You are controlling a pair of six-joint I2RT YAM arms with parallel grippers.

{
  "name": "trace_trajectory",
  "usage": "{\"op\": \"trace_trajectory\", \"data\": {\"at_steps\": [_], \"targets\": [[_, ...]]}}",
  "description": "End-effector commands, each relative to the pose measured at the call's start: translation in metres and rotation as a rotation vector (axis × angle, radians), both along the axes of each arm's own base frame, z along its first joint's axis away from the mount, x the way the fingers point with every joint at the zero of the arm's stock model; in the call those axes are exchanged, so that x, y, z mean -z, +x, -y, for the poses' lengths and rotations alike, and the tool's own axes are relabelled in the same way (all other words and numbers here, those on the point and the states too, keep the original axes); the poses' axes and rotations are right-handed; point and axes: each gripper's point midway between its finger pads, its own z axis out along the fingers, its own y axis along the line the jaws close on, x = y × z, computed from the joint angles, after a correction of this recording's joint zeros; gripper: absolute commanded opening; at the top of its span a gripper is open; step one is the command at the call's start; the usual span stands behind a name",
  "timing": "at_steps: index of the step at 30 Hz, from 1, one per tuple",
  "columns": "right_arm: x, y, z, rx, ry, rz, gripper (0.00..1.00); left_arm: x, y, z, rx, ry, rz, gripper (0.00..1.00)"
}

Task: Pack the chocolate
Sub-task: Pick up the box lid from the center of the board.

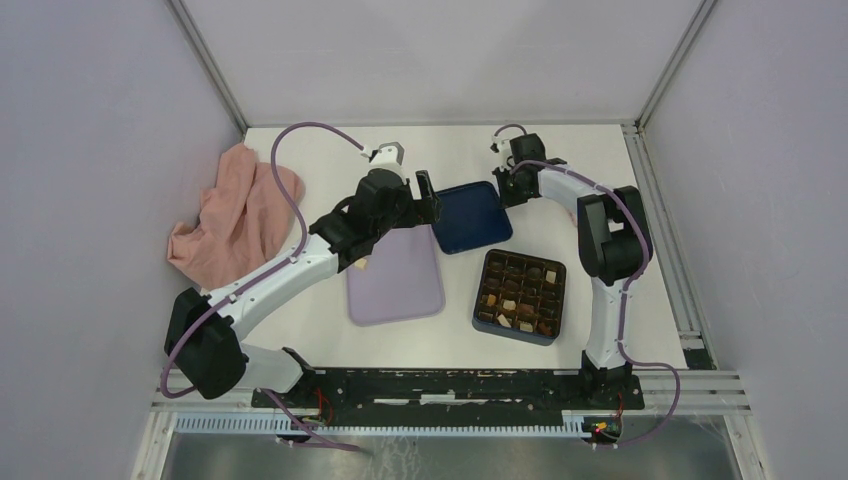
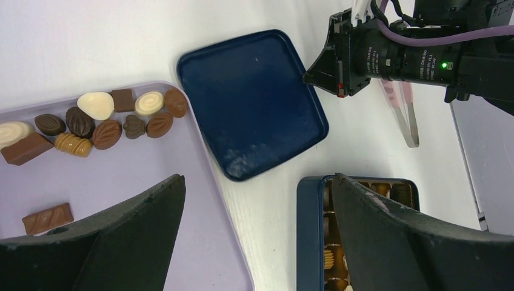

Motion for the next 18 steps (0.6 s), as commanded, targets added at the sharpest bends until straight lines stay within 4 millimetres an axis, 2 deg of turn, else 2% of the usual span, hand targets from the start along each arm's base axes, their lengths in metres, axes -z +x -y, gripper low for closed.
{"op": "trace_trajectory", "data": {"at_steps": [1, 7, 12, 16, 18], "targets": [[-0.014, 0.012, 0.006, 0.031, -0.004, 0.041, 0.05, -0.026, 0.003, 0.001, -0.027, -0.091, 0.054, 0.95], [-0.064, 0.040, 0.006, 0.056, 0.058, 0.185, 0.00, -0.030, 0.000, 0.004, -0.022, -0.143, 0.063, 0.96], [-0.132, 0.065, 0.001, 0.013, 0.172, 0.360, 0.00, -0.040, 0.004, 0.008, 0.012, -0.212, 0.075, 0.99], [-0.182, 0.070, -0.005, -0.054, 0.230, 0.476, 0.00, -0.046, 0.011, 0.009, 0.083, -0.385, 0.071, 1.00], [-0.198, 0.069, -0.003, -0.064, 0.249, 0.512, 0.00, -0.042, 0.016, 0.005, 0.091, -0.448, 0.055, 1.00]]}}
